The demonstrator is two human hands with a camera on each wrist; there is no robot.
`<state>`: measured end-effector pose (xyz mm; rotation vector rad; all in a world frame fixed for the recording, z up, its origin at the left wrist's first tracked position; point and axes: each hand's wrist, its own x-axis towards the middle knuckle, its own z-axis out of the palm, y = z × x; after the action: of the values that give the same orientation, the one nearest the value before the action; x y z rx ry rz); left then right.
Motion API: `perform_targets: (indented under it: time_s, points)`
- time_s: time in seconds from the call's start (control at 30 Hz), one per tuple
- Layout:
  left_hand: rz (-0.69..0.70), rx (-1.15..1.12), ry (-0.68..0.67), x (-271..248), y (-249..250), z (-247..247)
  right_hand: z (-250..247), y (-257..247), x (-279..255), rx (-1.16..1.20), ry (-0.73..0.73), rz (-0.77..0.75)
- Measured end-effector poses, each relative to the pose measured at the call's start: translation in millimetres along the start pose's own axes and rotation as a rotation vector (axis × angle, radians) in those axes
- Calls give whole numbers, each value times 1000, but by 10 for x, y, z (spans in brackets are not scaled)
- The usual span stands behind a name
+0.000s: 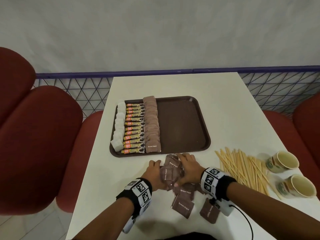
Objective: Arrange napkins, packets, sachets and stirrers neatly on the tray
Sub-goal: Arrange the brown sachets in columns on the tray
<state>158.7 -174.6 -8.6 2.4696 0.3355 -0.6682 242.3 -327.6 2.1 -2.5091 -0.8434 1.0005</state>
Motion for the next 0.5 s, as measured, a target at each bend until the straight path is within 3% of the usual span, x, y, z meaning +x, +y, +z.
perform_targets:
  time_s: [0.2, 0.5]
  points:
    - [-60, -161, 53, 42, 16, -38, 98, -168, 152, 61, 42, 63]
    - [-93, -308, 106, 42, -28, 10, 167, -371, 224, -62, 31, 57]
